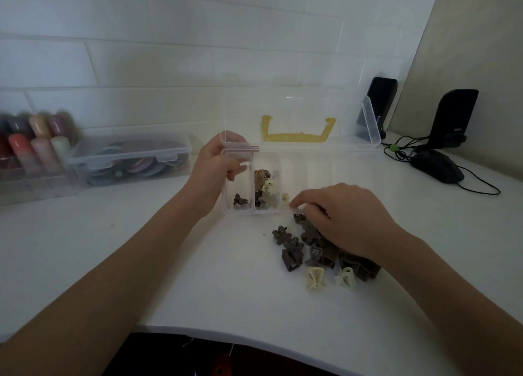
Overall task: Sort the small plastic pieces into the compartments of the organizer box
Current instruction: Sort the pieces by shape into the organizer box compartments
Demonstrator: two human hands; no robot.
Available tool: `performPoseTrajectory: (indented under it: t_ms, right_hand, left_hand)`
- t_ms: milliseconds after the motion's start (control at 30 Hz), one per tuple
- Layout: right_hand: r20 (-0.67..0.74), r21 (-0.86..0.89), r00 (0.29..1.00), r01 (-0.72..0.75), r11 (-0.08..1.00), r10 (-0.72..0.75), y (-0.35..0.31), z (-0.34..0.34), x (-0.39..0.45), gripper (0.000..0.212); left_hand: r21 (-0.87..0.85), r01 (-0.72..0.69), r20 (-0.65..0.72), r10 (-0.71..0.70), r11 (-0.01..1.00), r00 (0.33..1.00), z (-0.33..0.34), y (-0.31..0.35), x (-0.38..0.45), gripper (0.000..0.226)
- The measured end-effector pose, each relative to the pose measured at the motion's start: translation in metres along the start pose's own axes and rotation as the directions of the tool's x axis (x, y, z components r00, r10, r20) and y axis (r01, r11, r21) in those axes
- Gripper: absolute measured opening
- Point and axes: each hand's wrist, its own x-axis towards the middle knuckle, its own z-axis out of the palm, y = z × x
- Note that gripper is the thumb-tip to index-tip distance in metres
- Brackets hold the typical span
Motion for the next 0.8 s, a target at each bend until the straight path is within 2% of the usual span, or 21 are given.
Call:
performPoseTrajectory:
  t_ms: [167,433,800]
  right_hand:
    - [0.081,-0.124,0.995,-0.043,0.991,0.054,-0.0046,0.0035,0.0038,0.039]
    - [0.051,-0.081,0.993,-0.101,0.992,0.105,-0.0074,0.0030,0.0051,0.056]
    - [0.035,-0.061,0.995,-0.094,0.994,0.096,-0.0019,0.0036,0.0039,0.037]
  left_hand:
    - [0.015,-0.006,0.029,0.005,1.000,1.000,0.0025,-0.0017,0.0005,0.044]
    - [-0.002,-0.001,0.033,0.001,1.000,0.999,0.0019,-0.0023,0.0019,0.043]
    - [-0.010,-0.005,0.038,0.006,1.000,0.999,0.0019,-0.0030,0.0027,0.041]
